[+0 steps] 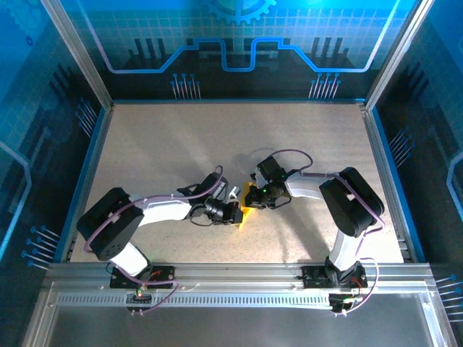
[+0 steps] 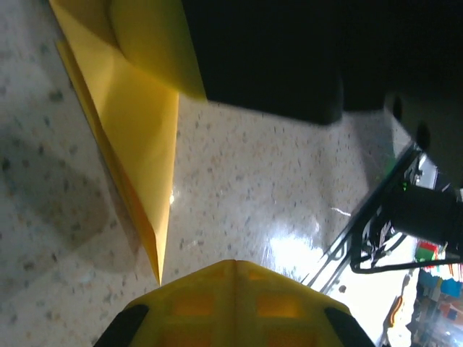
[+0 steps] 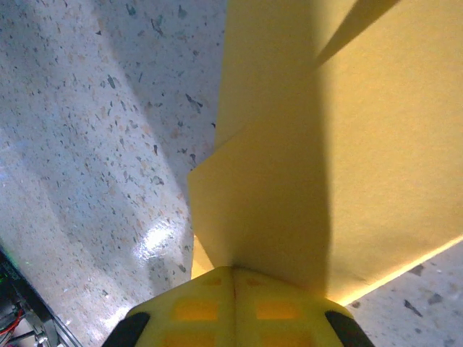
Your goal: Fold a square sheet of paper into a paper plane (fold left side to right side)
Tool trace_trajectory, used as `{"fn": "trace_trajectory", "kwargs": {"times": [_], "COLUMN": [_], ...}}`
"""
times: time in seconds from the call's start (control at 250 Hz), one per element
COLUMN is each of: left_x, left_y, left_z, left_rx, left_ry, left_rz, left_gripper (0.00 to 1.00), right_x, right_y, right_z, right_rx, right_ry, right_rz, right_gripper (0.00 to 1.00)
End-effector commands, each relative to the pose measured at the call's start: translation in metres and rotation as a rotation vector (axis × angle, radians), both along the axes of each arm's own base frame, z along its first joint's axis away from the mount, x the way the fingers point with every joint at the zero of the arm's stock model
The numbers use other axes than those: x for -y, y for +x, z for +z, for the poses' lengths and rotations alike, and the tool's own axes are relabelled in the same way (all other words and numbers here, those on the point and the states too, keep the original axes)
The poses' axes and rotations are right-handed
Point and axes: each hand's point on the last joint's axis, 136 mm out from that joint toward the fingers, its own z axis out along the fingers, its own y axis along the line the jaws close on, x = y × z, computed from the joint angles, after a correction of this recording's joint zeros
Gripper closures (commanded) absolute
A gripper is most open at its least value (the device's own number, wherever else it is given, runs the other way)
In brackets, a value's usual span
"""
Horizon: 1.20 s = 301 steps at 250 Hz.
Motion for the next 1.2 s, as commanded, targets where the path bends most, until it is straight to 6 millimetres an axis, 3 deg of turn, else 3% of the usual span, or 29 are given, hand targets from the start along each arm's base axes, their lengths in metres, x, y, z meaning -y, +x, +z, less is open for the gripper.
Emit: {"fn": "trace_trajectory", "kwargs": {"times": [0.0,0.26,0.448,0.615,0.859,1.199], "left_x": [0.003,-0.005,-0.016,-0.023,-0.025,-0.025], "left_y": [0.007,0.005,-0.006,-0.015,-0.017,-0.017], "left_z": [-0.008,-0.036,-0.052,-0.062,-0.065,-0.065], "left_rx": [-0.005,-0.041,-0.066,-0.076,-0.068,-0.063], "left_ry": [0.025,0.092,0.146,0.170,0.180,0.183], "left_rz": [-0.018,0.000,0.015,0.025,0.024,0.022], "left_gripper": [1.00,1.00,1.00,1.00,1.00,1.00], "right_x": [0.037,0.026,0.001,0.002,0.003,-0.007], "right_y": [-0.034,-0.028,-0.009,-0.009,-0.037,-0.051], "right_z": [-0.049,-0.035,0.008,0.034,0.030,0.014], "right_rx": [-0.105,-0.077,0.021,0.080,0.045,0.008], "right_ry": [-0.225,-0.164,-0.021,0.012,0.011,0.005], "right_rz": [-0.004,0.001,0.004,-0.003,0.011,0.035], "right_gripper": [0.95,0.95,0.94,0.94,0.94,0.94]}}
